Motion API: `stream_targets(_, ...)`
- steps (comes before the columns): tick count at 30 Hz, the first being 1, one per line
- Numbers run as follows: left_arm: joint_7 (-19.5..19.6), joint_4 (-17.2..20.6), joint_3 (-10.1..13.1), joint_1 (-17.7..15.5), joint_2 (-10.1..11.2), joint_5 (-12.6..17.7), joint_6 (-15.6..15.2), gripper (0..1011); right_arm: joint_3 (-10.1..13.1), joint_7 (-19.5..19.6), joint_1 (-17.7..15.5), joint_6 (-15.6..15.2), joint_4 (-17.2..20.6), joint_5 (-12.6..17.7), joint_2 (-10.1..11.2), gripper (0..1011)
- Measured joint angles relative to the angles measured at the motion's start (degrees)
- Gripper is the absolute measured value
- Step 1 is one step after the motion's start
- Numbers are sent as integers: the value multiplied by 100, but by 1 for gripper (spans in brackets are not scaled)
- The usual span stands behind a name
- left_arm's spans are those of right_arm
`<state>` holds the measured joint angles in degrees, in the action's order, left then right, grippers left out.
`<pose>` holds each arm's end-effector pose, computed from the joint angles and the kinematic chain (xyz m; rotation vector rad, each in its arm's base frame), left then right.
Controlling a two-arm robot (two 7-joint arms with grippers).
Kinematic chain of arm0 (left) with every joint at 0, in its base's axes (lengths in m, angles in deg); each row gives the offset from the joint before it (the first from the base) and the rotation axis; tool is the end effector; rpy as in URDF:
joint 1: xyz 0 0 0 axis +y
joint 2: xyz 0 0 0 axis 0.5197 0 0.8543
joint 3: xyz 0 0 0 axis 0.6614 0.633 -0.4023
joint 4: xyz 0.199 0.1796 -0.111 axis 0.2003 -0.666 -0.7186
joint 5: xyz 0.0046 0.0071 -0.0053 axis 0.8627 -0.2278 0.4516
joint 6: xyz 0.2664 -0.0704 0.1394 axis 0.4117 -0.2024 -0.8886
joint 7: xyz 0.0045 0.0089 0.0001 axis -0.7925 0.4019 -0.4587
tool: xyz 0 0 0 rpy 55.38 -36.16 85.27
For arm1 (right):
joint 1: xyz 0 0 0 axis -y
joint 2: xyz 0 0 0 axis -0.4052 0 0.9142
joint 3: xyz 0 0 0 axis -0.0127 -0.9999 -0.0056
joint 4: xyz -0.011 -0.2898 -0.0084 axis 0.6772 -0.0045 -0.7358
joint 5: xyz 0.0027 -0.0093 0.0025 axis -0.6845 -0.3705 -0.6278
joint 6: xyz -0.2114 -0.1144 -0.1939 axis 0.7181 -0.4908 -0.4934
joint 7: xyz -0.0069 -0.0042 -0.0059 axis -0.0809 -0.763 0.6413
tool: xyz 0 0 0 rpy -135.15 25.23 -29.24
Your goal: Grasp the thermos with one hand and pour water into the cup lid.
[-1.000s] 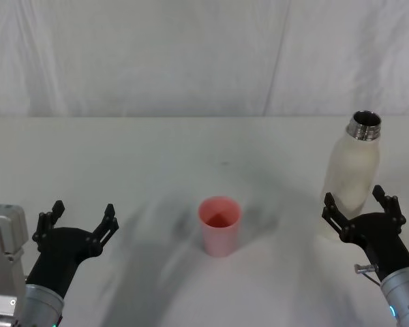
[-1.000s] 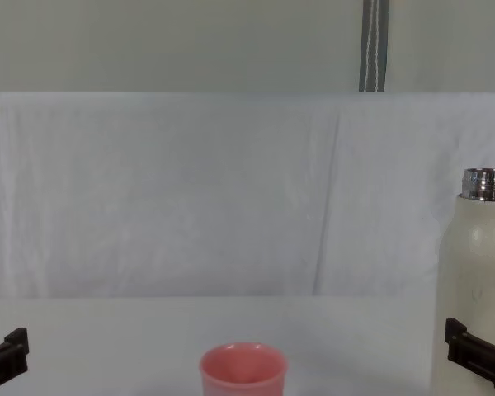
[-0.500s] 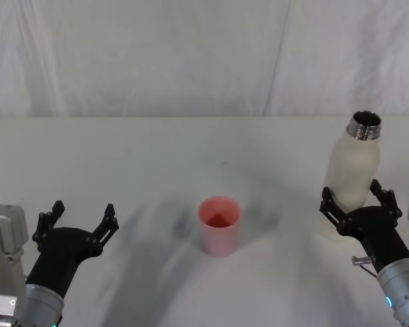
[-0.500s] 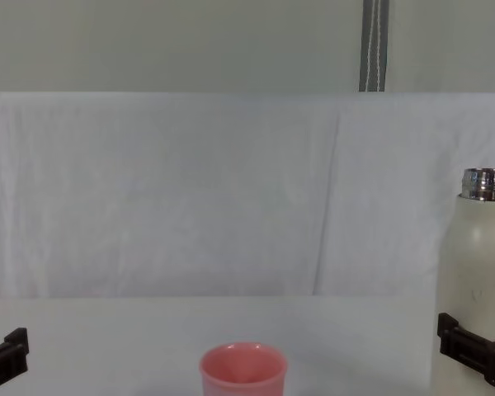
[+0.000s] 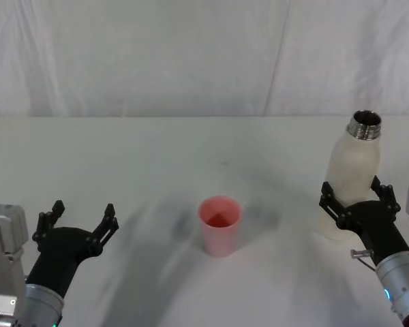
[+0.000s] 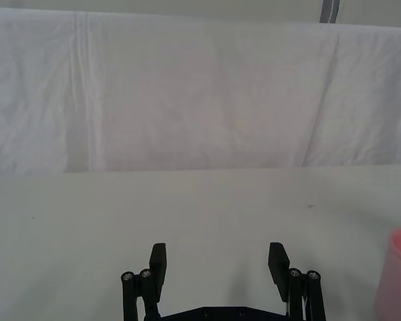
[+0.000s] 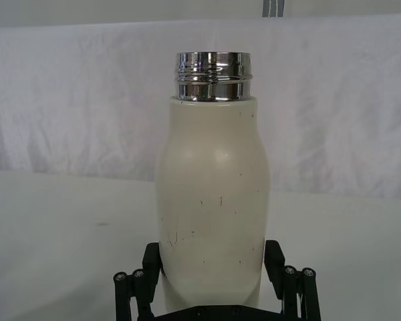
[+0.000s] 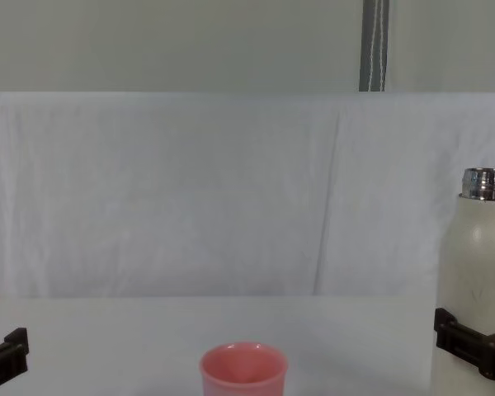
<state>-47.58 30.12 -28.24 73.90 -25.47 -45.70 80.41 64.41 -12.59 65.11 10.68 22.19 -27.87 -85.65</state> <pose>0.2529 0.0375 -0.2851 -0.0381 0.0140 1.4460 0.3211 0.0204 -0.3079 0.0748 -0.0653 -1.3407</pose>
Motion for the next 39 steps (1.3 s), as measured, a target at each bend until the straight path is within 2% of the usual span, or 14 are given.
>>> stream_targets(6,0,0,0,0,0,0,0,1001,8,-15,105,2,-97,3,3,1001)
stream_targets(23,0,0,0,0,0,0,0,1001,6,-16,90,2,-83,5,8,1003)
stream_targets(28,0,0,0,0,0,0,0,1001,5,-16,87,0,-78,6,7,949)
stream_targets(39,0,0,0,0,1,0,0,1001,6,-16,81,-2,-72,5,7,950)
